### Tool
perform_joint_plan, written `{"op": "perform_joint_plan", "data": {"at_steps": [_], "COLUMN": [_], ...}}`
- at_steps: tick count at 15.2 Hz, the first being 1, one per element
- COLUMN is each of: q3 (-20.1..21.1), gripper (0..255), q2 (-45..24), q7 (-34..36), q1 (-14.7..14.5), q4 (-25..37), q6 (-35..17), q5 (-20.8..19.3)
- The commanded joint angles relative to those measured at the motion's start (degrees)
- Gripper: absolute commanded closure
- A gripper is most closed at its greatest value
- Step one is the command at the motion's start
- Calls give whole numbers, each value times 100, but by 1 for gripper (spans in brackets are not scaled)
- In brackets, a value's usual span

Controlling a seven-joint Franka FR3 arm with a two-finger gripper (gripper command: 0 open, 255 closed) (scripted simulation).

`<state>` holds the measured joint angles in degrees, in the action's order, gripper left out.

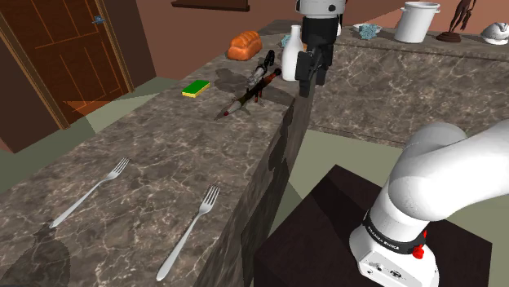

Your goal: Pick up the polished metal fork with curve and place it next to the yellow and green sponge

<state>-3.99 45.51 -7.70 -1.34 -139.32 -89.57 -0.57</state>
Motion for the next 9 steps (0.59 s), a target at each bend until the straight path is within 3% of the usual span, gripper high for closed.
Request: {"op": "perform_joint_plan", "data": {"at_steps": [1, 9], "q3": [0, 1418], "gripper": [0, 0], "q2": [0, 781], "q7": [0, 2600], "q1": [0, 133], "q4": [0, -1079], "q6": [0, -585], "q5": [0, 1085]}}
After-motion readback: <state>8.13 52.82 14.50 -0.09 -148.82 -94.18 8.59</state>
